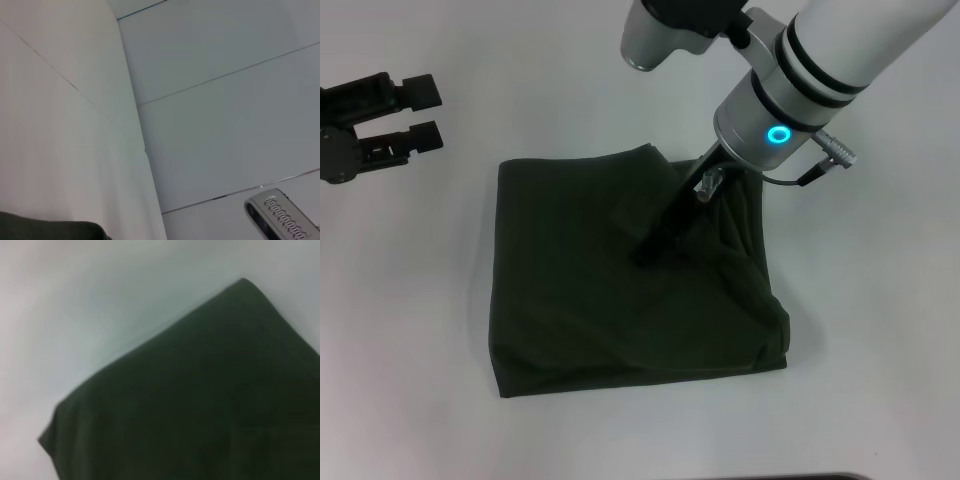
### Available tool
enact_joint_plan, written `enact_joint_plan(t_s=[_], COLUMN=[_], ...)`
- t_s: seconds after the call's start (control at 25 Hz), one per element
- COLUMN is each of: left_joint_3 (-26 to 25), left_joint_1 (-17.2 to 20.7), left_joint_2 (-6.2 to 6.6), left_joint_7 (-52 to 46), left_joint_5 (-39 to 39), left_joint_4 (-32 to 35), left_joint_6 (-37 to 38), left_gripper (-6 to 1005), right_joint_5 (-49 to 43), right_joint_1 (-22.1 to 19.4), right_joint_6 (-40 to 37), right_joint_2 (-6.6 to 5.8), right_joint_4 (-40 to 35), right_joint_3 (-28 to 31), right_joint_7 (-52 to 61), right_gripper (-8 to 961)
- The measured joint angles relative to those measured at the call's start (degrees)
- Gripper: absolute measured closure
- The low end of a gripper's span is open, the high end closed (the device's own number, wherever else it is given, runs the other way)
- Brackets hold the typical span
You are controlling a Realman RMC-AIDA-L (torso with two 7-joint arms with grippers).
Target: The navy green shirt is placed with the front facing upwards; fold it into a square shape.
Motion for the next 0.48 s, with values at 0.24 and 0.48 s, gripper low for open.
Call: enact_joint_plan(t_s=[0.24,0.48], left_joint_3=[0.23,0.34], left_joint_1=[-0.05,-0.34], left_joint_2=[-0.11,0.03], left_joint_7=[-0.01,0.08], left_joint_5=[0.04,0.04], left_joint_4=[0.00,1.18], left_joint_6=[0.01,-0.02], left_gripper=[192,192], right_joint_5=[-2.77,-2.86], right_joint_1=[-0.19,-0.53], right_joint_6=[1.30,1.67], right_joint_2=[-0.06,-0.24], right_joint_4=[0.09,0.12], right_joint_3=[-0.91,-0.95], right_joint_7=[1.94,2.02], right_gripper=[277,295])
